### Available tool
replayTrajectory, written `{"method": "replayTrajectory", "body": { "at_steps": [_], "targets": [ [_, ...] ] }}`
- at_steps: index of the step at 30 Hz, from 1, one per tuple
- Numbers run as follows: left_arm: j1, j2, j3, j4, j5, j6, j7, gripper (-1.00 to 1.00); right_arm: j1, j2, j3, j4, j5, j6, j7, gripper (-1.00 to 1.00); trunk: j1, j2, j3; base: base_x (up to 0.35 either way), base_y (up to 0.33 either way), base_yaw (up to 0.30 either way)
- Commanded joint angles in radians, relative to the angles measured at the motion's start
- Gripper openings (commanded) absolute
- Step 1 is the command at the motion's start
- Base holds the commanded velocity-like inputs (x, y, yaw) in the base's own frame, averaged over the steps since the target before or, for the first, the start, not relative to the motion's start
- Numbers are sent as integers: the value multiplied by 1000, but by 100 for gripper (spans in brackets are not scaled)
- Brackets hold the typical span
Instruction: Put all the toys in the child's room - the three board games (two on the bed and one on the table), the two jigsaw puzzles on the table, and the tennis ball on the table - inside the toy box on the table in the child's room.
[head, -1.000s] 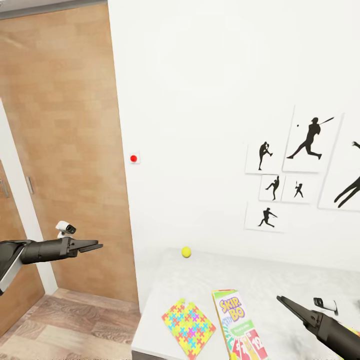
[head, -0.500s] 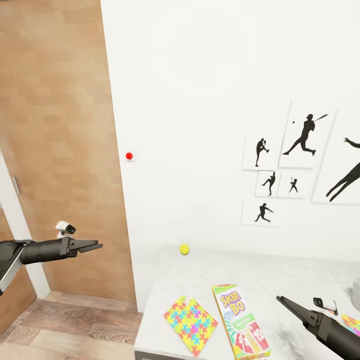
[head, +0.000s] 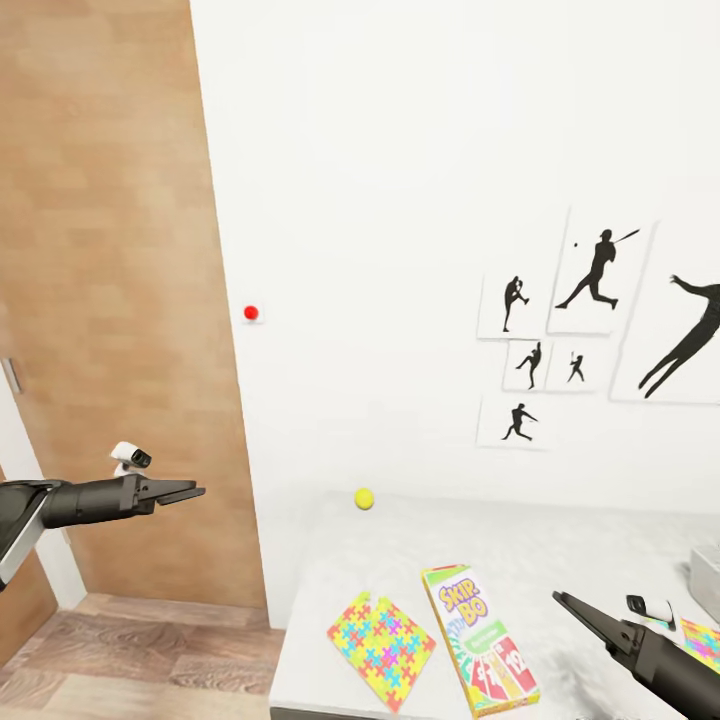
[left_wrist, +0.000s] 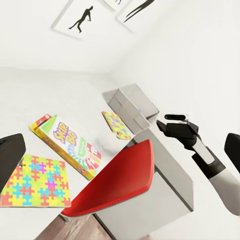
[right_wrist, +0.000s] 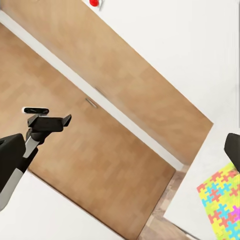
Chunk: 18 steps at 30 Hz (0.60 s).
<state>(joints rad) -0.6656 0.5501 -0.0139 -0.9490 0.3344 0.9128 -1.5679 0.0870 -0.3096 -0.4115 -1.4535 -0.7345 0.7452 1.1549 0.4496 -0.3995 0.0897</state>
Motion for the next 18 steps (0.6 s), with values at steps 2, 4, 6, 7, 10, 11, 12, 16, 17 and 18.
{"method": "replayTrajectory", "body": {
  "at_steps": [2, 4, 6, 7, 10, 11, 12, 16, 17, 18],
  "targets": [
    [0, 1, -1, 1, 2, 11, -3, 100, 0, 0, 0, 0, -6, 7, -1, 100, 0, 0, 2, 19, 17, -151],
    [0, 2, -1, 0, 2, 11, -3, 100, 0, 0, 0, 0, -6, 7, -1, 100, 0, 0, 4, 49, 43, -169],
    [0, 2, -1, 0, 2, 11, -3, 100, 0, 0, 0, 0, -6, 7, -1, 100, 0, 0, 6, 84, 85, -178],
    [0, 2, -1, 0, 2, 11, -3, 100, 0, 0, 0, 0, -6, 7, -1, 100, 0, 0, 7, 97, 90, -161],
    [0, 2, -1, 0, 2, 11, -3, 100, 0, 0, 0, 0, -6, 6, -1, 100, 0, 0, 8, 91, 64, -110],
    [0, 2, -1, 0, 2, 11, -3, 100, 0, 0, 0, 0, -6, 6, -1, 100, 0, 0, 9, 64, 40, -70],
    [0, 2, -1, 0, 2, 11, -3, 100, 0, 0, 0, 0, -6, 6, -1, 100, 0, 0, 9, 51, 32, -56],
    [0, 2, -1, 0, 2, 11, -3, 100, 0, 0, 0, 0, -6, 6, 0, 100, 0, 0, 10, 33, 21, -36],
    [0, 2, -1, 0, 2, 11, -3, 100, 0, 0, 0, 0, -6, 6, 0, 100, 0, 0, 10, 21, 13, -23],
    [0, 2, -1, 0, 2, 11, -3, 100, 0, 0, 0, 0, -6, 6, 0, 100, 0, 0, 10, 17, 11, -18]
  ]
}}
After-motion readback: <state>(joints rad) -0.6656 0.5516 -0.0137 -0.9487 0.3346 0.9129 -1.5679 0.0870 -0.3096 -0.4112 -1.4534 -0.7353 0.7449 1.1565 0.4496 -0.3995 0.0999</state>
